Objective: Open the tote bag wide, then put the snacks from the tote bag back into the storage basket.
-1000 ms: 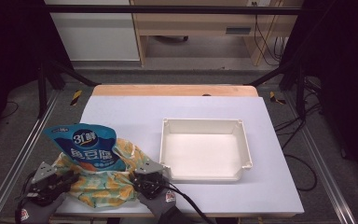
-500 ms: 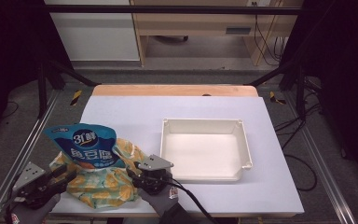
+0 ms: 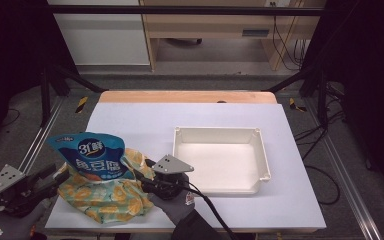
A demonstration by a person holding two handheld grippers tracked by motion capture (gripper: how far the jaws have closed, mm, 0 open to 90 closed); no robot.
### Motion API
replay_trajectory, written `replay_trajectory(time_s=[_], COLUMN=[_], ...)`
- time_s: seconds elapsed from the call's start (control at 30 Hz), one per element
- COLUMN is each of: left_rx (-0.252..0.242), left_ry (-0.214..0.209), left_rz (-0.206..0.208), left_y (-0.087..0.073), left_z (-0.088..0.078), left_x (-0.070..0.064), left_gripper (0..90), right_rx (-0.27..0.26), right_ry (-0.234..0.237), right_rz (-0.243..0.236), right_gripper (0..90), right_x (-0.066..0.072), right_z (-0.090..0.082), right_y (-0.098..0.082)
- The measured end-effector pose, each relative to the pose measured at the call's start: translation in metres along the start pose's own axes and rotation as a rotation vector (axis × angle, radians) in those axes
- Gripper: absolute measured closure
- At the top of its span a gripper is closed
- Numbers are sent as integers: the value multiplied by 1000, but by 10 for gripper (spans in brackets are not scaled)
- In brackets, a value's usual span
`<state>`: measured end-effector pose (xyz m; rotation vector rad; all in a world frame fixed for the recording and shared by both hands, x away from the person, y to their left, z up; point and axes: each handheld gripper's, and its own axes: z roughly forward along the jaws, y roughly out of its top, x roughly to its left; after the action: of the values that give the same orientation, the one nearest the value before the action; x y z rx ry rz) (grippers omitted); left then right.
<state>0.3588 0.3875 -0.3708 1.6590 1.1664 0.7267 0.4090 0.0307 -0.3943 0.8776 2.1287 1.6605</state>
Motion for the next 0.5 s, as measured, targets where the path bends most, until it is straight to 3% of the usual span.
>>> replay_trajectory(time_s=[0.5], left_rx=[-57], left_ry=[7], left_rz=[43], left_y=[35], left_z=[5], left_x=[-8], left_gripper=[437], right_rx=[-53], right_ry=[-22], right_rz=[-34], right_gripper=[480], right_x=[-4], right_z=[-12], right_y=[30])
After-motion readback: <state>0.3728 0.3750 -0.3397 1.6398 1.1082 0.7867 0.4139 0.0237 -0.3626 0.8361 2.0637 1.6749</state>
